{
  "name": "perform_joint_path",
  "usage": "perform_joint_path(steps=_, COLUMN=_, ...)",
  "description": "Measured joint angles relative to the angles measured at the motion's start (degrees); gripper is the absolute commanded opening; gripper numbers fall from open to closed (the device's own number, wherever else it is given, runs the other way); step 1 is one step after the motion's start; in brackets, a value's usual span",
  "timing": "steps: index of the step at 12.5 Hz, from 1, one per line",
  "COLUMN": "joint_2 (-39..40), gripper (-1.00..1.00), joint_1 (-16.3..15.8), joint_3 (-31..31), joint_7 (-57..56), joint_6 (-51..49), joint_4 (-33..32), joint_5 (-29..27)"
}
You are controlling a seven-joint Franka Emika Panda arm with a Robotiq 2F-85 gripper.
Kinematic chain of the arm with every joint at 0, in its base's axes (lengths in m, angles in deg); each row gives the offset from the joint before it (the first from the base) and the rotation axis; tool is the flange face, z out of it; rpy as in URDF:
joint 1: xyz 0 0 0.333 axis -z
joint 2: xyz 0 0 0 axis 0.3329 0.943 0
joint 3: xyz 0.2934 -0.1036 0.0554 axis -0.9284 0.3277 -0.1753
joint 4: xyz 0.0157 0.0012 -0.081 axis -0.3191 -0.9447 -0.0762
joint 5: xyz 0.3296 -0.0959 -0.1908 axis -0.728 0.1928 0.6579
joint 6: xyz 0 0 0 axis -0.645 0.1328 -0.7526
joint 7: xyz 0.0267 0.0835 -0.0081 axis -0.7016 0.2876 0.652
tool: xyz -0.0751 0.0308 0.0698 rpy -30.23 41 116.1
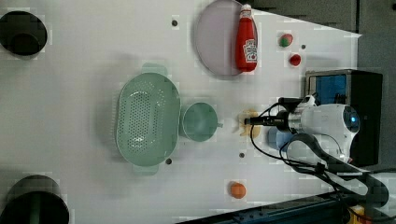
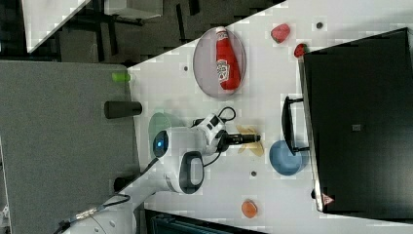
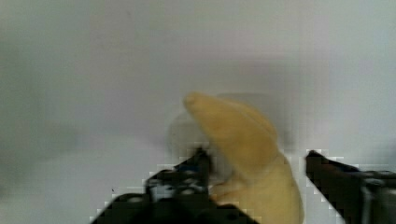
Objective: Pick Banana and place it in mug.
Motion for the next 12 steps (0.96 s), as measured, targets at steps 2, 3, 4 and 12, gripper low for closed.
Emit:
perform_joint_path(steps=2, joint_2=-0.6, gripper=-0.45, joint_1=-0.7, joint_3=0.6, joint_7=0.0, joint_6=0.3, joint_4=0.0, joint_5=0.6)
perform_joint_path(steps=3, joint_2=-1.4, gripper=-0.46, joint_1=-0.6, joint_3=1.1, joint_7=0.0, joint_6=-0.3, joint_4=0.0, joint_5=0.5)
perform_joint_path(steps=4, joint_2=-2.5, gripper=-0.46, joint_1=-0.1, joint_3=1.3, joint_7=-0.1, joint_6=-0.9, joint_4=-0.7, joint_5=-0.4)
perform_joint_path(steps=12, joint_2=-23.5, gripper=-0.46, joint_1=1.4, joint_3=2.8, joint_7=-0.3, joint_6=-22.5, joint_4=-0.2, joint_5=-0.8)
